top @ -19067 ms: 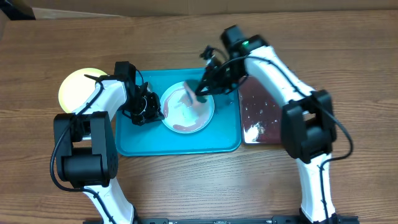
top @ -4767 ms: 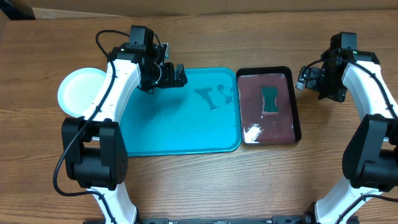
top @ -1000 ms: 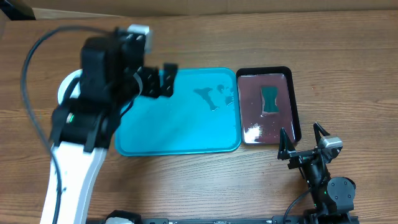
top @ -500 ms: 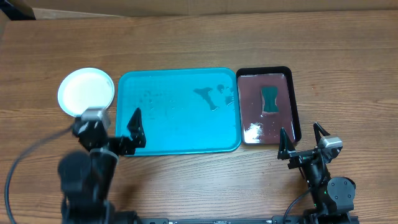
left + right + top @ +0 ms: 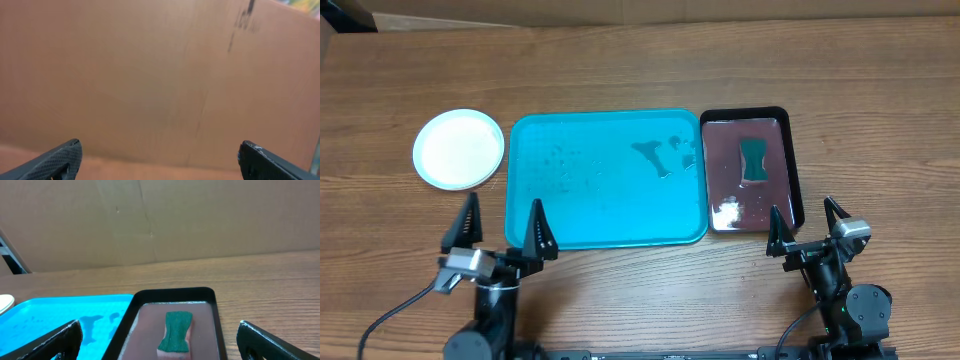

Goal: Clean dirty plates on tray and stack at the side

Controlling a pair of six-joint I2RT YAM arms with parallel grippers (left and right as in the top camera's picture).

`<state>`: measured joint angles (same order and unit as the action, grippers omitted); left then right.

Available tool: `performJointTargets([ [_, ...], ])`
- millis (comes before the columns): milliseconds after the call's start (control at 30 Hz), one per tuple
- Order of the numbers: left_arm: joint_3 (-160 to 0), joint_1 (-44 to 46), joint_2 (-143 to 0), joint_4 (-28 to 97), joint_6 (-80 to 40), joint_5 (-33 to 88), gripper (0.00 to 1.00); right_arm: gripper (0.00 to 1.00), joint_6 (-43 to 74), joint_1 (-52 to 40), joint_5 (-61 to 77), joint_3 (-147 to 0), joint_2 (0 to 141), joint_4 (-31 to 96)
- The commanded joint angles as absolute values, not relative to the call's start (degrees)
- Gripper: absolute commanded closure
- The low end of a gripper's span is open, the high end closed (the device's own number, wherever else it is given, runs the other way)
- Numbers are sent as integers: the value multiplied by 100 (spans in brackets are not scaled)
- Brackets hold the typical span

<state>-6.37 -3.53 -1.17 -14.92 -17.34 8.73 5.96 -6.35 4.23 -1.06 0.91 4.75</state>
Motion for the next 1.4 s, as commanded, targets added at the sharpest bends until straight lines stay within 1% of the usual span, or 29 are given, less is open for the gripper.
performJointTargets([
  [0, -235, -395, -19, -1507, -1894, 858, 0, 0, 600, -591, 397, -49, 49, 451],
  [100, -19, -395, -19, -1431, -1890, 858, 0, 0, 600, -591, 397, -49, 49, 451],
  [200, -27, -395, -19, -803, -1887, 696, 0, 0, 600, -591, 397, -49, 49, 451],
  [333, -27, -395, -19, 362, -1885, 447, 0, 0, 600, -591, 397, -49, 49, 451],
  [367, -27, -384, -27, 421, -1806, 340, 0, 0, 600, -591, 397, -49, 49, 451],
  [433, -27, -381, -19, 429, -1625, 316, 0, 0, 600, -591, 397, -49, 49, 451],
  [1367, -27, -377, -25, 425, -1629, 311, 0, 0, 600, -591, 397, -49, 49, 451],
])
